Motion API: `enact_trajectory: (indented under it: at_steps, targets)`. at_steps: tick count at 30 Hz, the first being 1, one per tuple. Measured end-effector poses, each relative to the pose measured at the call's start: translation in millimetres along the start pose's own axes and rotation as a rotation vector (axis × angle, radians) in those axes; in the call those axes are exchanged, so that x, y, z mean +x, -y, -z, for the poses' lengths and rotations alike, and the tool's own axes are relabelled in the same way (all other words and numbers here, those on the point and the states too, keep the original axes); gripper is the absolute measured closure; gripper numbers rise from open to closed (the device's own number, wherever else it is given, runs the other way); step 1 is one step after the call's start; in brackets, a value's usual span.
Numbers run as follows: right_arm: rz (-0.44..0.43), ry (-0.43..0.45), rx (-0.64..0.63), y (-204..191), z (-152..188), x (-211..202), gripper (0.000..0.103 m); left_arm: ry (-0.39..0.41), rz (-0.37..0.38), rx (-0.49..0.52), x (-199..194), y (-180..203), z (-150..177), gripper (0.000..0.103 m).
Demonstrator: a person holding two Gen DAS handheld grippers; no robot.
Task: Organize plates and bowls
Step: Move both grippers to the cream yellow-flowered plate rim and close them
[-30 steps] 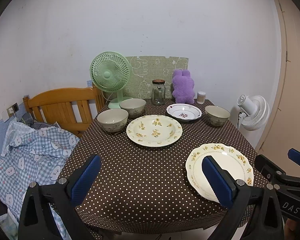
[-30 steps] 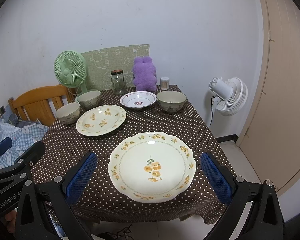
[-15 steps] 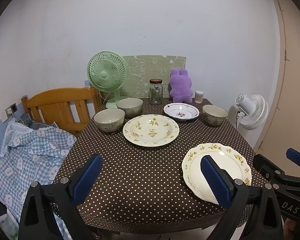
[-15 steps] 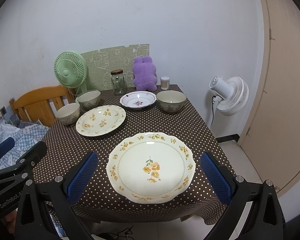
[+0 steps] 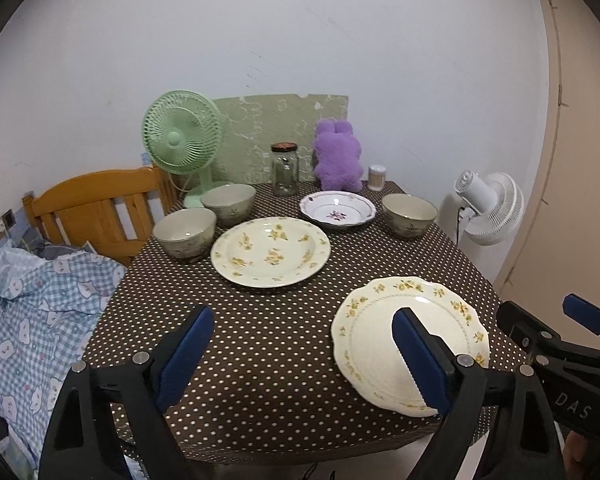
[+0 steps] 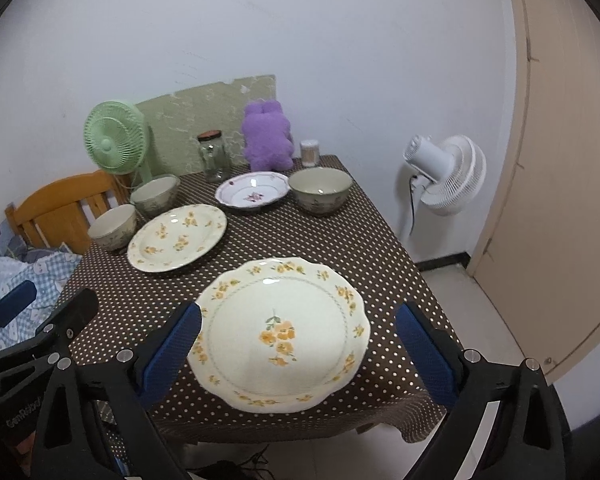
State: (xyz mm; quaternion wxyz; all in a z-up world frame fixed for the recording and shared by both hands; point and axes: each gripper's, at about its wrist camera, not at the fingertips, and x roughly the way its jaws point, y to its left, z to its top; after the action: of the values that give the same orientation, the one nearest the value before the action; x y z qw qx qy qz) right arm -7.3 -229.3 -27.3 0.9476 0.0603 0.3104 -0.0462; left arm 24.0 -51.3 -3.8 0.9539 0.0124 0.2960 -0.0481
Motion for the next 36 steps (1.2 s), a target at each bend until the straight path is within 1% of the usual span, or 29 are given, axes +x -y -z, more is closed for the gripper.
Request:
enact_trajectory:
  at_steps: [2, 6, 8, 14, 18, 21, 23, 27, 29, 32, 33, 36]
  targets:
    - [0.008, -0.024, 0.012, 4.3, -1.4, 7.8, 0.006, -0.014, 0.011, 0.003, 6.5, 3.9, -2.0, 0.012]
    - [0.024, -0.043, 0.018, 11.1, -4.6, 20.7, 0.006, -0.041, 0.02, 0.012, 23.3, 11.5, -5.5, 0.013]
    - [0.031, -0.054, 0.018, 13.5, -6.0, 28.8, 0.006, -0.058, 0.027, 0.013, 32.5, 13.9, -6.6, 0.016]
    - [0.049, -0.097, 0.015, 15.8, -13.8, 58.3, 0.009, -0.146, 0.045, 0.028, 67.6, 23.4, -6.0, 0.021]
    - [0.059, -0.158, 0.029, 18.9, -12.8, 87.1, 0.011, -0.196, 0.056, 0.033, 91.7, 26.0, -2.7, 0.023]
    - [0.067, -0.195, 0.04, 20.4, -10.1, 106.1, 0.012, -0.235, 0.067, 0.051, 110.4, 30.8, 1.5, 0.026]
    - [0.078, -0.214, 0.047, 21.4, -8.4, 116.6, 0.014, -0.258, 0.078, 0.058, 121.1, 32.9, 3.6, 0.027]
    - [0.098, -0.258, 0.071, 26.3, -5.3, 136.3, 0.014, -0.302, 0.091, 0.065, 141.7, 38.1, 8.6, 0.028]
    - [0.113, -0.275, 0.077, 29.1, -3.5, 145.0, 0.015, -0.323, 0.1, 0.068, 152.8, 39.3, 10.2, 0.03]
    - [0.125, -0.303, 0.09, 33.5, -0.2, 158.0, 0.021, -0.356, 0.111, 0.066, 165.0, 41.4, 14.8, 0.032]
    - [0.128, -0.315, 0.1, 35.4, 0.8, 162.4, 0.022, -0.364, 0.113, 0.065, 168.2, 42.0, 16.2, 0.033]
    - [0.13, -0.338, 0.117, 36.4, 3.5, 172.1, 0.024, -0.388, 0.124, 0.064, 178.4, 45.1, 19.4, 0.039]
